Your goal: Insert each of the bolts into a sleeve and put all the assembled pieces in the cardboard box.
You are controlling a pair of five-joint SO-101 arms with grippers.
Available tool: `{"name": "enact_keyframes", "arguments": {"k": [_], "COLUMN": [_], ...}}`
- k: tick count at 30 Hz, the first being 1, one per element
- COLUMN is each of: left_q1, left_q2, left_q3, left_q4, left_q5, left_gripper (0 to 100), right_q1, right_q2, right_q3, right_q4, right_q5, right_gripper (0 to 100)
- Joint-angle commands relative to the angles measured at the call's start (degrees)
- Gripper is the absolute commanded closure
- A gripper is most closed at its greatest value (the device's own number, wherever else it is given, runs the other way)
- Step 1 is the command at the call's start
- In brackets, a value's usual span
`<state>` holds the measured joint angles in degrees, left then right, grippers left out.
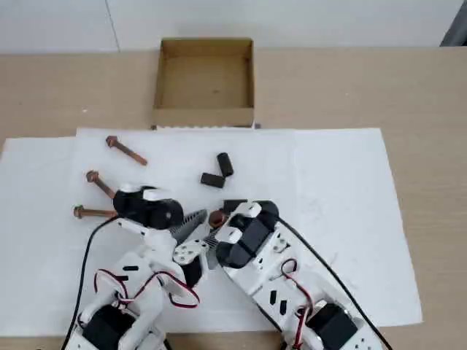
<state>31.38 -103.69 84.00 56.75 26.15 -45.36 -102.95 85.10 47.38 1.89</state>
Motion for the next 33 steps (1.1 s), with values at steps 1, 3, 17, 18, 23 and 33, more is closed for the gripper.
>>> {"name": "enact_keyframes", "arguments": {"k": [1,3,17,18,23,33], "left_q1": [0.3,0.2,-9.0,-9.9,-17.0,-26.5], "left_q2": [-0.3,-0.3,-0.3,-0.3,-0.3,-0.4], "left_q3": [-1.7,-3.6,-12.9,-12.9,-11.8,2.6], "left_q4": [0.5,0.5,0.2,0.2,0.9,1.4], "left_q5": [-1.2,-1.3,-6.3,-7.1,-11.4,-16.4], "left_gripper": [79,79,100,99,100,100], "right_q1": [0.4,0.4,0.6,1.3,10.8,16.6], "right_q2": [-1.0,-1.0,-1.0,-1.0,-1.0,2.4], "right_q3": [-1.9,-1.8,-1.4,-1.1,-1.1,-11.3], "right_q4": [-1.8,-1.8,-1.6,-1.6,-1.6,-1.7], "right_q5": [0.6,0.6,0.2,0.2,-4.5,-6.5], "right_gripper": [99.6,99.6,99.6,99.6,99.6,99.6]}}
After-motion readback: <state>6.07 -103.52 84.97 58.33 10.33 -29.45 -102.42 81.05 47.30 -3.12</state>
